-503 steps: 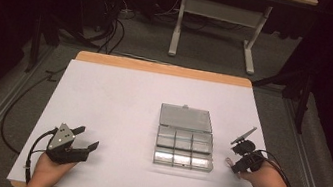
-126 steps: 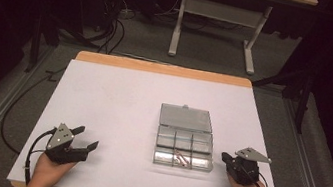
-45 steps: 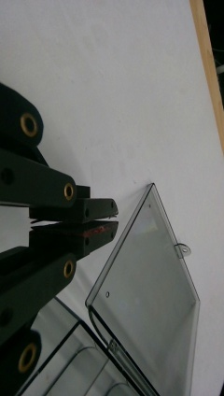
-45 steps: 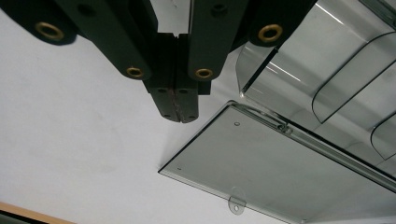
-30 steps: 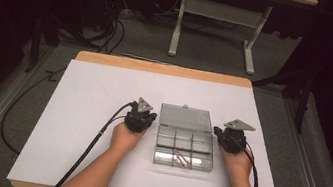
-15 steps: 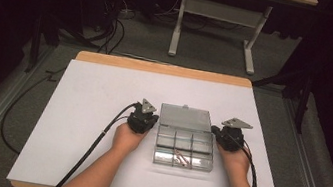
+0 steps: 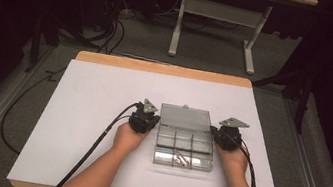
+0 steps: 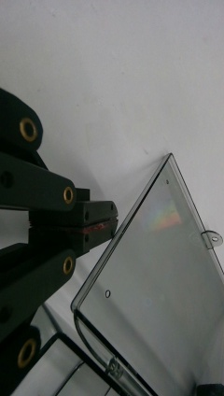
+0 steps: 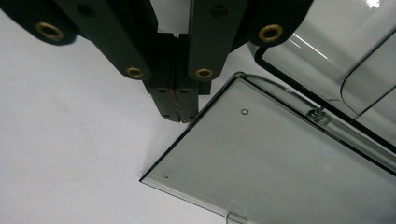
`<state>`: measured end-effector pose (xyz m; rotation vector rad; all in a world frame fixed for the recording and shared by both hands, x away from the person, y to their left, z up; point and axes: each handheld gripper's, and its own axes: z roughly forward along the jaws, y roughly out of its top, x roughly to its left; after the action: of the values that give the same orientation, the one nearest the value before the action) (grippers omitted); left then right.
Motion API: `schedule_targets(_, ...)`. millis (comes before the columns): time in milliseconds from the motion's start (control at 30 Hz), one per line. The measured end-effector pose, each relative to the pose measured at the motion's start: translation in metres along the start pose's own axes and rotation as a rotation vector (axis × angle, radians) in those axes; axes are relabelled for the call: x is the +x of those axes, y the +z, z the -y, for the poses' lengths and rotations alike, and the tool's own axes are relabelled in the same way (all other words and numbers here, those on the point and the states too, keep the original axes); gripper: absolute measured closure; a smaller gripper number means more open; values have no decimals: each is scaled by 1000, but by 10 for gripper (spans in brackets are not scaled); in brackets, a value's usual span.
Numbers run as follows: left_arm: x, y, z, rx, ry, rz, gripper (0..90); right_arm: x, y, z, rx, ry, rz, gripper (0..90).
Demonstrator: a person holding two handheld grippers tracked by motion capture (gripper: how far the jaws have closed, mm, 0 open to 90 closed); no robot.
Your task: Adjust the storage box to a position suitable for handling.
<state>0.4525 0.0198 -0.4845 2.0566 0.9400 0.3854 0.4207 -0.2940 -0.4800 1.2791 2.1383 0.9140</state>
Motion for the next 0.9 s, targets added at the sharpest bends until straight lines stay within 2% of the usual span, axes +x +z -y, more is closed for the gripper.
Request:
schedule_targets(200,-2,3,-2,20,15,2,893,-1,1,-1,1,4,-1,900)
schedule_targets(333,-2,4,-3,24,8,0,892,-1,2,-1,4,2,-3,900)
schedule_targets(900,-8,2,-3,-43,15,10,899,-2,0,-2,-26,5,-7,900)
